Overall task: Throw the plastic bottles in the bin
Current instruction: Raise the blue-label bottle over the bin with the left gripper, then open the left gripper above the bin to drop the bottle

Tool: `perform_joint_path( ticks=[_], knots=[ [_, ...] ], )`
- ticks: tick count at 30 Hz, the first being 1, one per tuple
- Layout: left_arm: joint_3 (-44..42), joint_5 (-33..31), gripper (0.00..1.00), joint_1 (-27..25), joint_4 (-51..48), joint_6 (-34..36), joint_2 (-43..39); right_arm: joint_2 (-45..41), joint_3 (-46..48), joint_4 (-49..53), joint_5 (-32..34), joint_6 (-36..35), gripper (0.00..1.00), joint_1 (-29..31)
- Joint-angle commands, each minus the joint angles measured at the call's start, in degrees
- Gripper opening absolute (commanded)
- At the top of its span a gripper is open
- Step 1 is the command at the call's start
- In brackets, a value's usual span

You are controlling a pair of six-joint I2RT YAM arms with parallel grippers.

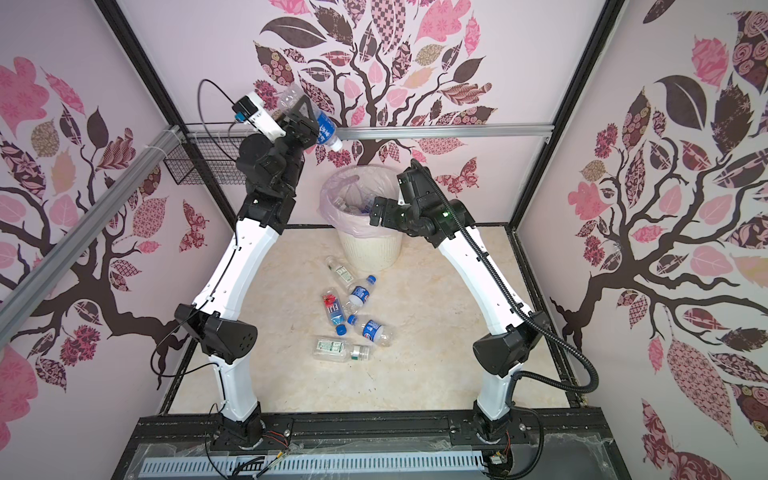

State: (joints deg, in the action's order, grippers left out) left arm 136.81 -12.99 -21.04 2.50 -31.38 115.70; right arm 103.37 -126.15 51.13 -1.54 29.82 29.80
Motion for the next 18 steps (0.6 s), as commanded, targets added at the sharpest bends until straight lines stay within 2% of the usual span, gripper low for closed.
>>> perform_joint_path(
  ticks=[1,18],
  knots=[
    [6.2,6.7,0.97,-1.0,-13.7,-2.2,7.2,-3.8,-0.1,-0.9,-0.9,0.5,1.0,-0.3],
    [-2.7,8.5,0.97,-2.0,-13.9,-2.6,-0.7,-8.2,9.4,-5.9,-2.8,3.9,1.0,-0.3]
  ],
)
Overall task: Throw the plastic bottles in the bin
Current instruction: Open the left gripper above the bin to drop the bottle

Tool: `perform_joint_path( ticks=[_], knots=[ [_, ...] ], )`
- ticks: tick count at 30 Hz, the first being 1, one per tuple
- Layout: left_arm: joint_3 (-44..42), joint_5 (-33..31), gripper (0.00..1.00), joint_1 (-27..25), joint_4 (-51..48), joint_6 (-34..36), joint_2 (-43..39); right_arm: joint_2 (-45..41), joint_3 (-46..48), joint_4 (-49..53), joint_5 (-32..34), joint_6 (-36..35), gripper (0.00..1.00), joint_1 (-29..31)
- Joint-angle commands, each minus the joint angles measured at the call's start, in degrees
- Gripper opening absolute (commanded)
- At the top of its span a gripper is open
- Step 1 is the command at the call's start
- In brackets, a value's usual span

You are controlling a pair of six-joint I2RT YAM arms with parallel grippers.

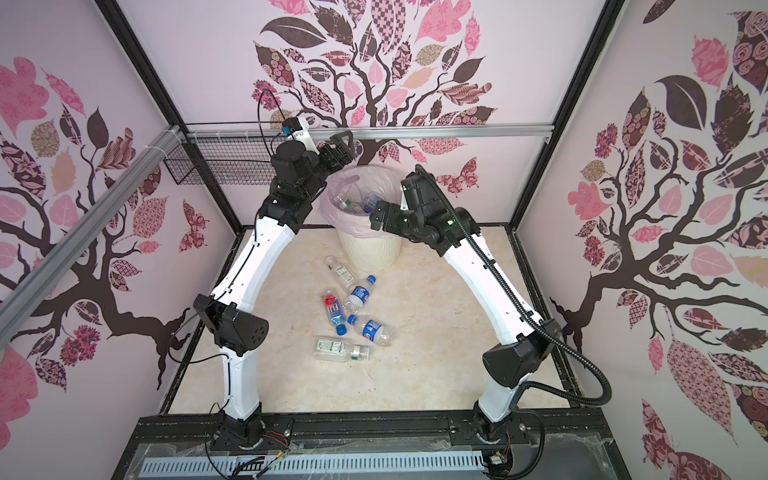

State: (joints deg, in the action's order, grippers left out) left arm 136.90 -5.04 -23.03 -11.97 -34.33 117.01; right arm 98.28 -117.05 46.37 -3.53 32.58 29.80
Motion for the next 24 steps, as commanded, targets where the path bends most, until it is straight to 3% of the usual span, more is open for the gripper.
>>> perform_joint_path(
  ticks=[1,13,24],
  knots=[
    [-3.7,0.5,0.97,0.0,0.8,0.3,-2.5,-3.2,0.6,-1.1,-0.9,1.3,1.0,-0.4],
    [-14.5,0.0,0.97,0.3,-1.0,0.6,-10.8,-6.3,6.3,-2.4,0.0,1.5,1.0,-0.3],
    [-33.1,-1.9,0.97,2.1,-2.9,0.7,-23.5,-9.3,11.2,-2.8,1.6,-0.9,1.0,-0.2]
  ],
)
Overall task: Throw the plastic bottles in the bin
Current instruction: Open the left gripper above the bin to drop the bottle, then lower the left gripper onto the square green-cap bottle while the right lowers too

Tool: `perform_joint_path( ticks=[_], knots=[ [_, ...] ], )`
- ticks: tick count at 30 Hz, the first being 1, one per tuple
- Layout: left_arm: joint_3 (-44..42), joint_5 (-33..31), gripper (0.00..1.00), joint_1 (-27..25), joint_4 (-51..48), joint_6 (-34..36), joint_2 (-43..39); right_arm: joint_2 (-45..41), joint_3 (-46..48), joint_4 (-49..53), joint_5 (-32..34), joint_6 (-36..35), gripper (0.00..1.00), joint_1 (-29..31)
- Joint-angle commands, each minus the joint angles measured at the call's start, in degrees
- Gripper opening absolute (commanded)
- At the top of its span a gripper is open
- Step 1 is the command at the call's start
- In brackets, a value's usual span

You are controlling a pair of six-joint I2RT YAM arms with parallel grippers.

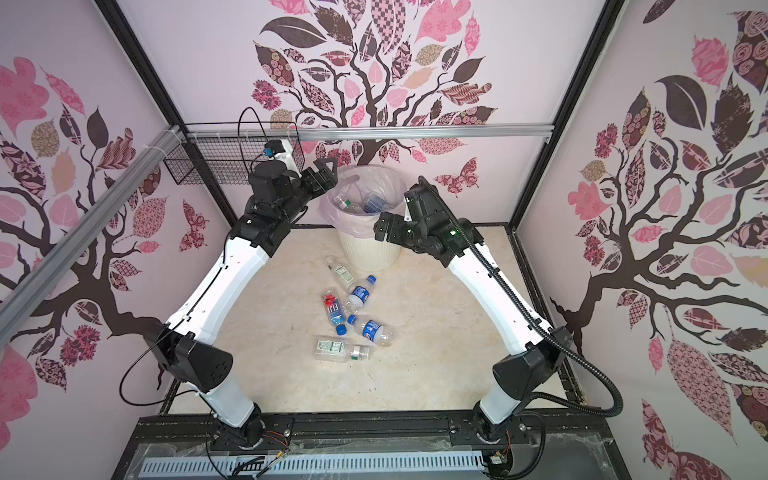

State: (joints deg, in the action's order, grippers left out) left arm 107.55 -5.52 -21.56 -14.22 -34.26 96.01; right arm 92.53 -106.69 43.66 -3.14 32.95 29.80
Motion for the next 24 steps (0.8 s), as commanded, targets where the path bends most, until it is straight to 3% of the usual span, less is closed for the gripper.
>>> perform_joint_path(
  ticks=[1,11,16,24],
  knots=[
    [-5.7,-2.1,0.97,0.8,-1.1,0.7,-3.7,-4.0,1.5,-0.2,1.4,-1.6,1.0,-0.3],
    [-22.0,-5.1,0.97,3.0,-9.4,-6.2,-10.7,-5.5,5.2,2.1,9.4,-7.2,1.0,4.6],
    [-27.9,-0.2,0.97,3.7,-15.2,-9.6,-10.9,-5.9,7.0,2.7,12.6,-9.6,1.0,9.0],
    [-33.4,9.8,0.97,3.8,-29.5,-11.7,-11.7,-8.1,14.3,1.3,13.7,-10.2,1.0,11.0]
  ],
)
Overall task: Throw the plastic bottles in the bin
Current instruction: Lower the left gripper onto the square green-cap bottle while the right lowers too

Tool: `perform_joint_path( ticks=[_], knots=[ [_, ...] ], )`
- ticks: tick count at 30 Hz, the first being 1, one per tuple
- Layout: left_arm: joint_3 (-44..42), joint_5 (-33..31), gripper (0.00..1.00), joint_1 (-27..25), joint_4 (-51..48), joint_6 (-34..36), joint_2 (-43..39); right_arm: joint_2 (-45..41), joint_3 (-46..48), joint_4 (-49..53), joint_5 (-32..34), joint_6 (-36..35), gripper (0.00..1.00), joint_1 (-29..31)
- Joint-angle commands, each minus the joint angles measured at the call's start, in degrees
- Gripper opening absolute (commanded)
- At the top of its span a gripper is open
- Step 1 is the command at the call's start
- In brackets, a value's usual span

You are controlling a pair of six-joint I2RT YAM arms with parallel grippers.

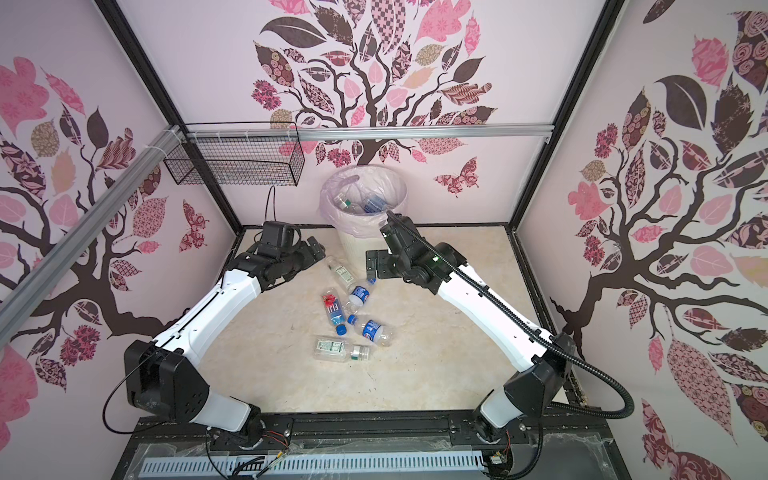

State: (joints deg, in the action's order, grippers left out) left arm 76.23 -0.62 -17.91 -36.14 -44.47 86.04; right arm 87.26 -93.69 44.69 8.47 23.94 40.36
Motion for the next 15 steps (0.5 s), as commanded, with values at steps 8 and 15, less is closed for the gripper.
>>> perform_joint_path(
  ticks=[8,15],
  knots=[
    [-6.6,11.8,0.97,0.2,-21.7,-19.6,-5.7,-4.3,7.8,-2.2,1.8,-0.9,1.0,1.0],
    [-12.5,13.7,0.97,-3.3,-22.7,-37.2,-10.3,-3.7,9.1,-3.8,0.6,-0.7,1.0,1.2]
  ],
)
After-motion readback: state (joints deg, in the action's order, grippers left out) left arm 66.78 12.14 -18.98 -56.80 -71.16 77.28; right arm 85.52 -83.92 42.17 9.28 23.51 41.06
